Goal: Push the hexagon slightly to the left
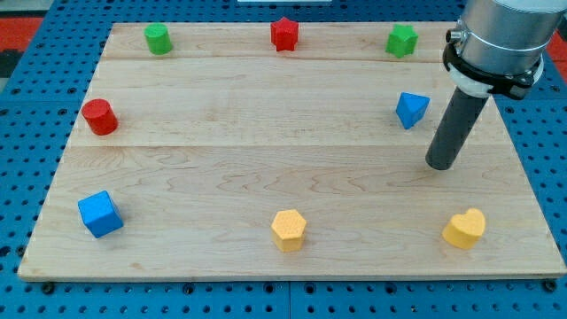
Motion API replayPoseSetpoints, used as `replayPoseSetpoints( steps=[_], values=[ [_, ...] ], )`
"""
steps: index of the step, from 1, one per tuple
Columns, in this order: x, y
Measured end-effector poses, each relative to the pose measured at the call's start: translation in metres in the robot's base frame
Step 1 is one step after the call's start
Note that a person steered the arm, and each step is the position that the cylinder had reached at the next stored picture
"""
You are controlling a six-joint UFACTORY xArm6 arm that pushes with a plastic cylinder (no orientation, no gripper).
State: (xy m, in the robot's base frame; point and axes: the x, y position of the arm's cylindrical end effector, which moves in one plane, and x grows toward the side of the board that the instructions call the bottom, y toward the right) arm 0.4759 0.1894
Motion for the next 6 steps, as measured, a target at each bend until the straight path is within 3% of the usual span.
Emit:
replayPoseSetpoints(
  steps=[3, 6],
  values=[
    [0.000, 0.000],
    [0.027, -0.006]
  ],
)
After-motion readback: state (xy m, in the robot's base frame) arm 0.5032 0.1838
